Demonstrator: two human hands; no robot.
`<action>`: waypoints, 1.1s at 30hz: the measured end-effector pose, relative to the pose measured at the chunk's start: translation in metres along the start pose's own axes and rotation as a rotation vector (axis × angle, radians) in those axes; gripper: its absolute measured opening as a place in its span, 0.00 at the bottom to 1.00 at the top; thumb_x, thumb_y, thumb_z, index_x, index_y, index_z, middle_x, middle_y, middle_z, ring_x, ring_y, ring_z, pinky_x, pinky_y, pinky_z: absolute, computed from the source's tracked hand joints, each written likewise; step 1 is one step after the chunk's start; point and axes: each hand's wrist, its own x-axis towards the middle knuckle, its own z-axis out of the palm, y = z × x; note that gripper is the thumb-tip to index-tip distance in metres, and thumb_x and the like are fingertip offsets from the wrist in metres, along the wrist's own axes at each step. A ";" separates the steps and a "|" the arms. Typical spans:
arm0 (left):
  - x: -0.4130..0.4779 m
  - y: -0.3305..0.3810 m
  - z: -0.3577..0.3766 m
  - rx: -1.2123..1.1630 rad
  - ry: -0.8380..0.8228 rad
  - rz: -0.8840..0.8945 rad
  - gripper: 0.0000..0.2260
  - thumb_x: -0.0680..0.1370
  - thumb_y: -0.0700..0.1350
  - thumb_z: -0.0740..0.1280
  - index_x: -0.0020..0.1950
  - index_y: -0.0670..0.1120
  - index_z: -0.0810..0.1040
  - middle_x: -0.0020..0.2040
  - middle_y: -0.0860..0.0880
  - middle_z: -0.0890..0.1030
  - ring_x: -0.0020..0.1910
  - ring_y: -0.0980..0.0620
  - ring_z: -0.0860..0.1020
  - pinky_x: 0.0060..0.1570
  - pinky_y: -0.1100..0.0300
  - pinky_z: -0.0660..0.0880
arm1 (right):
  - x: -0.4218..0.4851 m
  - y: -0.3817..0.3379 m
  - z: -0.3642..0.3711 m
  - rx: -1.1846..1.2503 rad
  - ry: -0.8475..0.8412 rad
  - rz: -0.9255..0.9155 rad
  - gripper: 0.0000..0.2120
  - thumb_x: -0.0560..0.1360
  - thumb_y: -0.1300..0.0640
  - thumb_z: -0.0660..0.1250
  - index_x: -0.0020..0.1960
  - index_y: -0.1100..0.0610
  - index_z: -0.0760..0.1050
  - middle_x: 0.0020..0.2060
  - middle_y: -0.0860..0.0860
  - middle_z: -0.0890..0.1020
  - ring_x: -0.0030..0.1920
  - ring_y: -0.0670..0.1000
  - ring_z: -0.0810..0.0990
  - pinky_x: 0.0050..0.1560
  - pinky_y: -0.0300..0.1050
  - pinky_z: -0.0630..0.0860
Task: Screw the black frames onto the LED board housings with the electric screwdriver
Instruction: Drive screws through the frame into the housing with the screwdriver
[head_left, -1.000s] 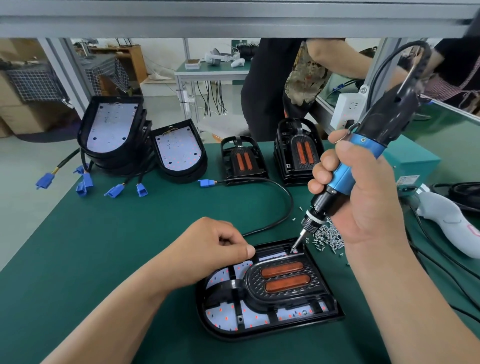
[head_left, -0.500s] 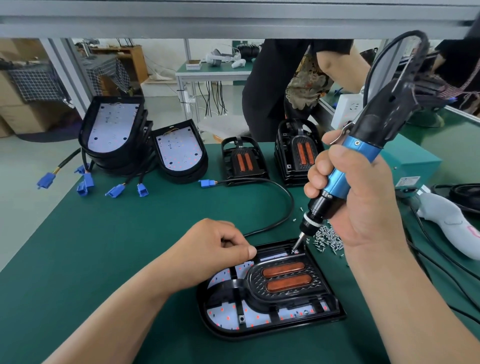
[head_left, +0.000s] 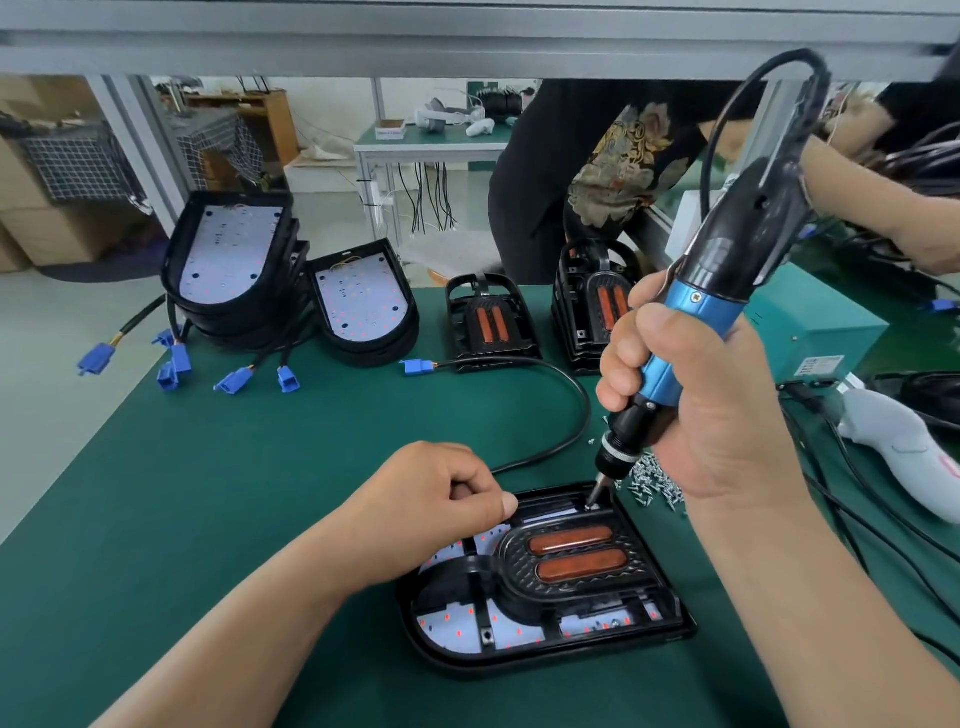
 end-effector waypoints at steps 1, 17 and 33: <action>0.000 0.000 0.000 -0.003 0.000 -0.002 0.11 0.75 0.59 0.75 0.40 0.53 0.85 0.42 0.48 0.79 0.33 0.58 0.74 0.33 0.63 0.75 | 0.000 0.000 0.000 0.005 -0.009 0.002 0.05 0.71 0.56 0.71 0.46 0.49 0.79 0.34 0.51 0.73 0.31 0.51 0.71 0.32 0.45 0.73; -0.001 0.006 -0.002 0.011 -0.032 0.014 0.09 0.77 0.54 0.77 0.41 0.52 0.86 0.40 0.54 0.81 0.34 0.61 0.74 0.37 0.65 0.72 | 0.003 -0.001 -0.015 0.269 -0.150 -0.066 0.19 0.69 0.58 0.71 0.60 0.55 0.76 0.33 0.46 0.71 0.30 0.47 0.68 0.33 0.41 0.70; 0.010 -0.002 -0.015 -0.765 0.037 -0.332 0.16 0.82 0.28 0.55 0.58 0.34 0.83 0.43 0.45 0.79 0.30 0.56 0.68 0.24 0.66 0.63 | 0.001 0.023 -0.008 0.465 0.398 -0.032 0.04 0.83 0.58 0.64 0.56 0.56 0.74 0.38 0.49 0.74 0.36 0.48 0.72 0.40 0.42 0.75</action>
